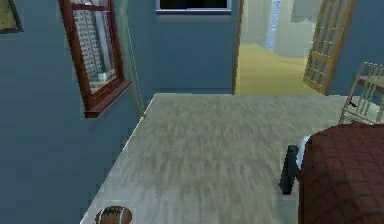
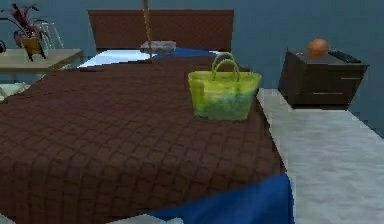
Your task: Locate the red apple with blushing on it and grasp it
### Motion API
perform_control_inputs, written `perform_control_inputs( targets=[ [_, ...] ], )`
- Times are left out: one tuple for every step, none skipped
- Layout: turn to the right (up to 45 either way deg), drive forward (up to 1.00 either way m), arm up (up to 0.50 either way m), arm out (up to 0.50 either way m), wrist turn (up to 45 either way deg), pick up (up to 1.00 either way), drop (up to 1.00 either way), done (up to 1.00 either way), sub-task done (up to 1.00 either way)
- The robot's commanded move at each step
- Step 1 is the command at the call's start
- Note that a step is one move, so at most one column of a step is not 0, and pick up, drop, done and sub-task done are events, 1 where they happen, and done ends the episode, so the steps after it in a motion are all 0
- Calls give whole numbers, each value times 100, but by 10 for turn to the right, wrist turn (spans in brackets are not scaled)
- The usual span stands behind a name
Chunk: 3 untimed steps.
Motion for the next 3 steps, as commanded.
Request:
perform_control_inputs(
  targets=[
    [120, 0, 0, 0, 0, 0, 0, 0, 0],
    [0, 10, 0, 0, 0, 0, 0, 0, 0],
    [-30, 0, 0, 0, 0, 0, 0, 0, 0]
  ],
)
